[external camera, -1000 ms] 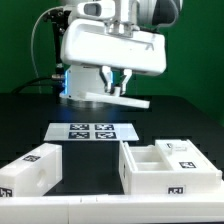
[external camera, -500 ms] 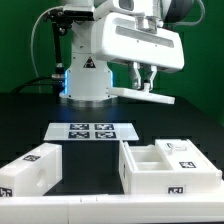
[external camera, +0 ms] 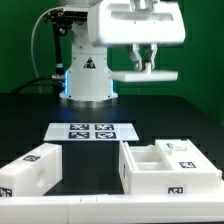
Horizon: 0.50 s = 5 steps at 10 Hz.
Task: Assemble cabinet
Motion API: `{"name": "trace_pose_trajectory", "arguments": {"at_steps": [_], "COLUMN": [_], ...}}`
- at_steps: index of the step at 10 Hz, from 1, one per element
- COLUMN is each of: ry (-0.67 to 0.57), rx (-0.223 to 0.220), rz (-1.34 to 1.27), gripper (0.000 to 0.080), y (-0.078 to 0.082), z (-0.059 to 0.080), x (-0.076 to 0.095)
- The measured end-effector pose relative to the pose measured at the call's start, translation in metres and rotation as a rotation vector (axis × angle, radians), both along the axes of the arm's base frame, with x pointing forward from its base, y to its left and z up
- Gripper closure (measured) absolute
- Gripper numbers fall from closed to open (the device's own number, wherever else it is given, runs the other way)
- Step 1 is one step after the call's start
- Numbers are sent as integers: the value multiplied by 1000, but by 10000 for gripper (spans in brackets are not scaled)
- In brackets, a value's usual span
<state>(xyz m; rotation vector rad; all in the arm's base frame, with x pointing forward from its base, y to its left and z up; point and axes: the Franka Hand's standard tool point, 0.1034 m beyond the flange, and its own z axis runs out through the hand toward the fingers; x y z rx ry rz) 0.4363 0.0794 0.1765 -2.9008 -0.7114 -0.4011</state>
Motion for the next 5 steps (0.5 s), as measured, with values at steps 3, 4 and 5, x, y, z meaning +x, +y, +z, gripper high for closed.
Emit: {"name": "trace_pose_trajectory", "arguments": {"at_steps": [3, 4, 5], "ry": [52, 62, 70], "rx": [-1, -3, -6], "rz": [-16, -1, -5], "gripper": [734, 734, 734], "y": [27, 24, 23], "z": [-8, -17, -21], "x": [-4, -3, -3]}}
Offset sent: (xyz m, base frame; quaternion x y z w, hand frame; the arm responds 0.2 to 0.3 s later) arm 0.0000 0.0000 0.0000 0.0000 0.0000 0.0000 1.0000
